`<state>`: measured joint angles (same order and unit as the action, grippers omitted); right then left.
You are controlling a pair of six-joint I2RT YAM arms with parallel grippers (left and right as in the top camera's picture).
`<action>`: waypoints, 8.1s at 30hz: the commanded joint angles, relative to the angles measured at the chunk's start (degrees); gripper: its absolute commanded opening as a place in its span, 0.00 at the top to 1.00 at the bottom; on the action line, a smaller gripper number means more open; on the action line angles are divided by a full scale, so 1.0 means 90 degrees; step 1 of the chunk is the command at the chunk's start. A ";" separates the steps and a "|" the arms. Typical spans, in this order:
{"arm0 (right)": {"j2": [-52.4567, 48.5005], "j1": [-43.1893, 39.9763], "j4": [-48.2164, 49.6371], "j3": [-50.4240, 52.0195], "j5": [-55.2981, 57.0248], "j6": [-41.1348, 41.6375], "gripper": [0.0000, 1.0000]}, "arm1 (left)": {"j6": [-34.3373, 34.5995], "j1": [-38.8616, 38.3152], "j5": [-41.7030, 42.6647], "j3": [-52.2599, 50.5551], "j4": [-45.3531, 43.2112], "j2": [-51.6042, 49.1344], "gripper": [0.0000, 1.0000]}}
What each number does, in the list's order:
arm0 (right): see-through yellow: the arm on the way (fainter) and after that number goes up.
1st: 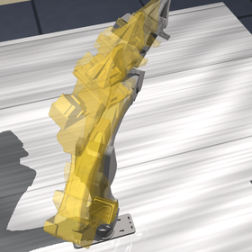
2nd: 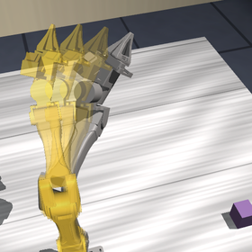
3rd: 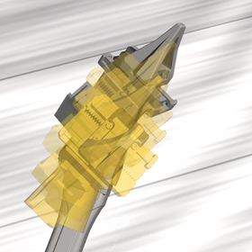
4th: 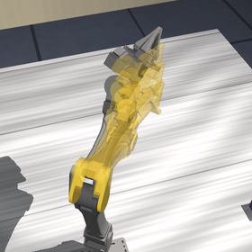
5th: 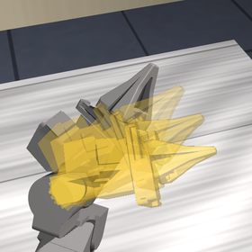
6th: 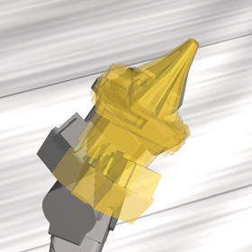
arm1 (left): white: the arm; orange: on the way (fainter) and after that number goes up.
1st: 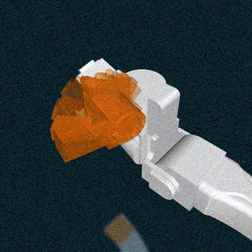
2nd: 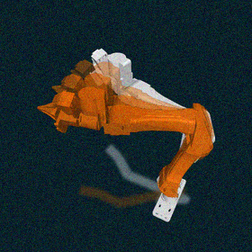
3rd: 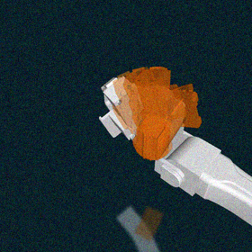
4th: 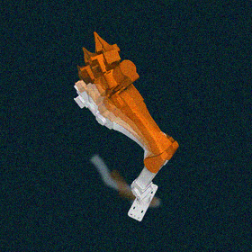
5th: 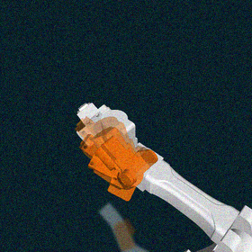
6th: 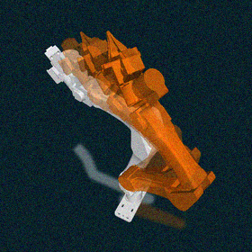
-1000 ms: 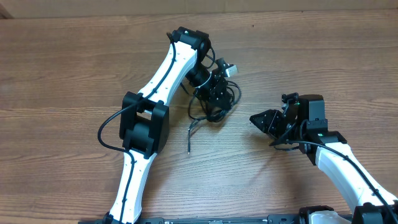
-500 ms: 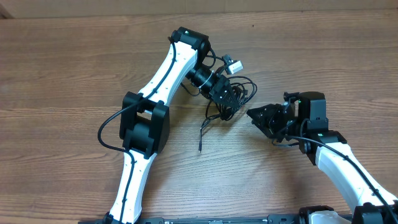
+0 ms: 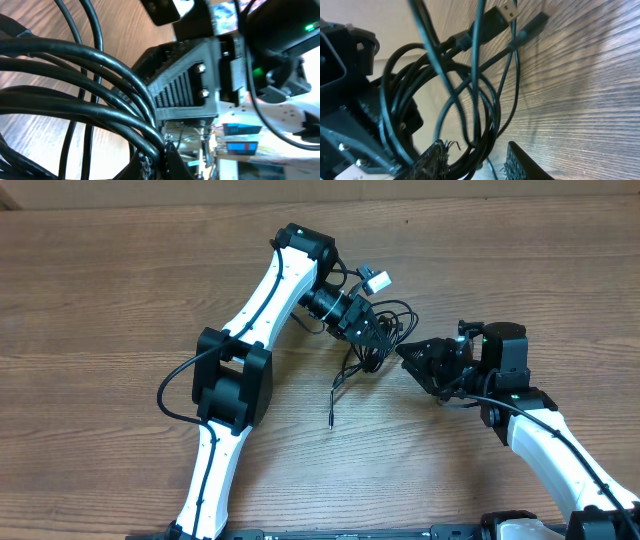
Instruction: Untangle cables
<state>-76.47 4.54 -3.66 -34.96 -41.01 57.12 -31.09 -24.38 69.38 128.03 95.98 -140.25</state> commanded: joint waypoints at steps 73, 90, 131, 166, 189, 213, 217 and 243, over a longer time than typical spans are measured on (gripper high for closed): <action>-0.0005 0.0321 -0.1399 -0.0168 0.2404 -0.1717 0.96 | 0.4792 -0.0029 -0.8109 0.0124 -0.0619 0.0253 0.96; -0.0007 -0.0726 -0.1950 -0.0165 0.2611 -0.2152 0.96 | 0.5044 0.0017 -0.8582 0.0119 -0.0624 0.0248 0.96; -0.0007 -0.0714 -0.1945 -0.0165 0.0357 -0.2159 0.52 | 0.2528 -0.0017 -0.4061 0.0114 -0.0872 0.0238 0.96; -0.0007 0.0058 -0.1219 -0.0165 0.1110 -0.0848 0.43 | 0.2511 -0.0442 -0.3985 -0.0075 -0.1406 0.0136 0.96; -0.0952 0.0452 0.0219 -0.0165 0.1440 0.0202 0.49 | 0.2144 -0.0580 -0.3249 -0.0680 -0.1622 0.0126 0.96; -0.1365 0.0789 0.1207 -0.0165 0.1889 0.0369 0.68 | 0.2137 -0.0580 -0.3084 -0.0680 -0.1503 0.0126 0.96; -0.1365 0.0789 0.1207 -0.0165 0.1889 0.0369 0.69 | 0.2137 -0.0580 -0.3079 -0.0680 -0.1508 0.0126 0.96; -0.1365 0.1489 0.0811 -0.0158 0.2897 0.0318 0.80 | 0.2142 -0.0576 -0.3041 -0.0680 -0.1506 0.0129 0.96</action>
<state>-88.42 17.78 3.95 -35.27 -18.31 60.16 -10.72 -29.28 40.34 122.21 82.46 -138.89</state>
